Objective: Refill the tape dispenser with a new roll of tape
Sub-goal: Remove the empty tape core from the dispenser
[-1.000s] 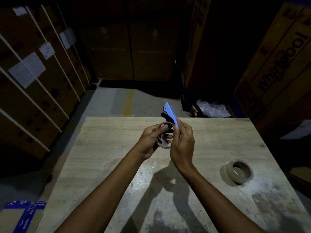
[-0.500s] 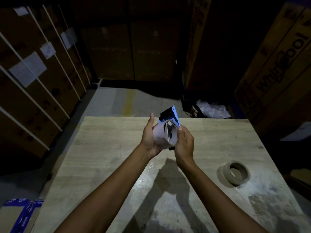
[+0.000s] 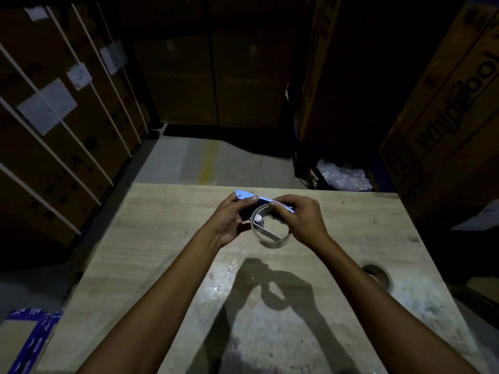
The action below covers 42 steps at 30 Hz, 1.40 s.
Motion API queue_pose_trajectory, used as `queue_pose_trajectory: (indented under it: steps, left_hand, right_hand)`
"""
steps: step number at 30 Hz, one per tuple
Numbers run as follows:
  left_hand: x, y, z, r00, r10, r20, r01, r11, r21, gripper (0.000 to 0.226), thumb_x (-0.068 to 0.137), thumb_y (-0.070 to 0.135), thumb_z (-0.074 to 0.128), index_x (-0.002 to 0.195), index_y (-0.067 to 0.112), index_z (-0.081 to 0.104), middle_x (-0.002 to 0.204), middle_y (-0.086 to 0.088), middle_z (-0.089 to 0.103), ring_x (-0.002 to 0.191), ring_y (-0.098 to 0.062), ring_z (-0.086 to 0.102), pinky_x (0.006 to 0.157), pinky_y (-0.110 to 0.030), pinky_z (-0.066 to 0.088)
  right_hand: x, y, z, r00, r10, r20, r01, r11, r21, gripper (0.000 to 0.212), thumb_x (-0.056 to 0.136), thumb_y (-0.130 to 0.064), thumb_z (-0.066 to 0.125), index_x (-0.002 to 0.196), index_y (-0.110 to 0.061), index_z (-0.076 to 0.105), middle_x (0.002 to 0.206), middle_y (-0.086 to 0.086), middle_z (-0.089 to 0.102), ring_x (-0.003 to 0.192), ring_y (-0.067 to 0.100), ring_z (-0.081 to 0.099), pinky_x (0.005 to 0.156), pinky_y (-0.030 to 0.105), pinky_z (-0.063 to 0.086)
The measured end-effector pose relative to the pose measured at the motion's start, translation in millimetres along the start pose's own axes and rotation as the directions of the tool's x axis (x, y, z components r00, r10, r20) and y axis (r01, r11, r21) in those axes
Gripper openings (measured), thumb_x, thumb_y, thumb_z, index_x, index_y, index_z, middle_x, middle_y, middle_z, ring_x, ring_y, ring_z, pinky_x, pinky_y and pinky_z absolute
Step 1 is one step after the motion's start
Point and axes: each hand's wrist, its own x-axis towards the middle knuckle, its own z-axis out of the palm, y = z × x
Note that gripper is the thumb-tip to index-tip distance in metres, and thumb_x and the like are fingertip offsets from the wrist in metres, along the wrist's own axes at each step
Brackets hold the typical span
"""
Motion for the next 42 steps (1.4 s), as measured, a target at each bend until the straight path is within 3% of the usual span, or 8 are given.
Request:
queue_pose_trajectory:
  steps: [3, 9, 16, 20, 26, 34, 38, 42]
  left_hand:
    - [1, -5, 4, 0.999, -0.007, -0.044, 0.008, 1.000, 0.020, 0.032, 0.084, 0.015, 0.073, 0.114, 0.012, 0.062, 0.103, -0.014, 0.070, 0.088, -0.027, 0.068, 0.068, -0.033, 0.057]
    - [10, -22, 15, 0.968, 0.044, -0.249, -0.087, 0.982, -0.166, 0.050, 0.082, 0.016, 0.077, 0.125, -0.004, 0.058, 0.110, -0.022, 0.065, 0.088, -0.032, 0.065, 0.064, -0.034, 0.057]
    - [12, -34, 32, 0.896, 0.012, -0.443, -0.182, 0.922, -0.342, 0.032, 0.085, 0.011, 0.075, 0.114, 0.006, 0.062, 0.100, -0.015, 0.069, 0.079, -0.025, 0.068, 0.062, -0.031, 0.060]
    - [12, -46, 40, 0.851, -0.008, -0.525, -0.215, 0.907, -0.363, 0.053, 0.079, 0.016, 0.080, 0.125, 0.000, 0.059, 0.122, -0.026, 0.067, 0.095, -0.035, 0.066, 0.090, -0.049, 0.056]
    - [9, -44, 36, 0.903, -0.088, -0.420, -0.043, 0.955, -0.293, 0.044, 0.082, 0.026, 0.076, 0.121, 0.010, 0.063, 0.107, -0.018, 0.070, 0.091, -0.035, 0.070, 0.068, -0.041, 0.059]
    - [16, -48, 38, 0.879, -0.076, -0.470, -0.087, 0.945, -0.315, 0.031, 0.082, 0.016, 0.077, 0.109, 0.012, 0.063, 0.100, -0.016, 0.066, 0.084, -0.032, 0.067, 0.068, -0.043, 0.060]
    - [23, -48, 40, 0.866, -0.057, -0.496, -0.119, 0.941, -0.316, 0.038, 0.081, 0.014, 0.078, 0.115, 0.006, 0.063, 0.105, -0.024, 0.069, 0.082, -0.032, 0.067, 0.081, -0.055, 0.058]
    - [24, -45, 41, 0.870, -0.060, -0.490, -0.105, 0.948, -0.302, 0.041, 0.083, 0.014, 0.076, 0.121, 0.006, 0.060, 0.107, -0.021, 0.069, 0.087, -0.035, 0.069, 0.078, -0.053, 0.058]
  right_hand:
    - [6, 5, -6, 0.999, 0.045, 0.007, -0.046, 0.996, 0.074, 0.010, 0.083, -0.028, 0.075, 0.084, -0.018, 0.079, 0.073, -0.011, 0.073, 0.065, -0.001, 0.068, 0.061, 0.015, 0.050]
    - [6, 19, 5, 0.941, 0.333, -0.062, -0.309, 0.919, 0.244, 0.049, 0.077, -0.057, 0.073, 0.113, -0.023, 0.067, 0.099, -0.001, 0.073, 0.083, 0.015, 0.073, 0.072, 0.037, 0.062]
    - [-7, 7, 15, 0.887, 0.460, 0.038, -0.428, 0.787, 0.444, 0.047, 0.090, -0.046, 0.063, 0.129, -0.025, 0.051, 0.094, 0.003, 0.074, 0.059, 0.022, 0.072, 0.061, 0.035, 0.056]
    - [-22, 9, 23, 0.899, 0.437, -0.036, -0.381, 0.820, 0.427, 0.029, 0.096, -0.041, 0.055, 0.106, -0.016, 0.067, 0.092, -0.001, 0.076, 0.055, 0.015, 0.068, 0.063, 0.033, 0.053]
    - [-25, 18, 20, 0.909, 0.408, -0.088, -0.344, 0.852, 0.394, 0.031, 0.099, -0.038, 0.050, 0.092, -0.017, 0.072, 0.089, -0.004, 0.075, 0.055, 0.013, 0.066, 0.058, 0.030, 0.051]
    - [-13, 20, 7, 0.972, 0.237, 0.001, -0.236, 0.967, -0.094, 0.043, 0.090, -0.060, 0.046, 0.113, -0.027, 0.061, 0.108, -0.006, 0.070, 0.099, 0.015, 0.065, 0.082, 0.039, 0.053]
    - [-10, 17, 5, 0.958, 0.180, 0.221, -0.122, 0.960, -0.252, 0.092, 0.061, -0.079, 0.060, 0.137, -0.036, 0.034, 0.128, -0.010, 0.056, 0.115, 0.015, 0.053, 0.086, 0.042, 0.052]
    - [-5, 21, 6, 0.938, 0.214, 0.271, -0.097, 0.916, -0.388, 0.110, 0.056, -0.061, 0.075, 0.147, -0.031, 0.020, 0.136, 0.001, 0.044, 0.120, 0.024, 0.052, 0.088, 0.043, 0.053]
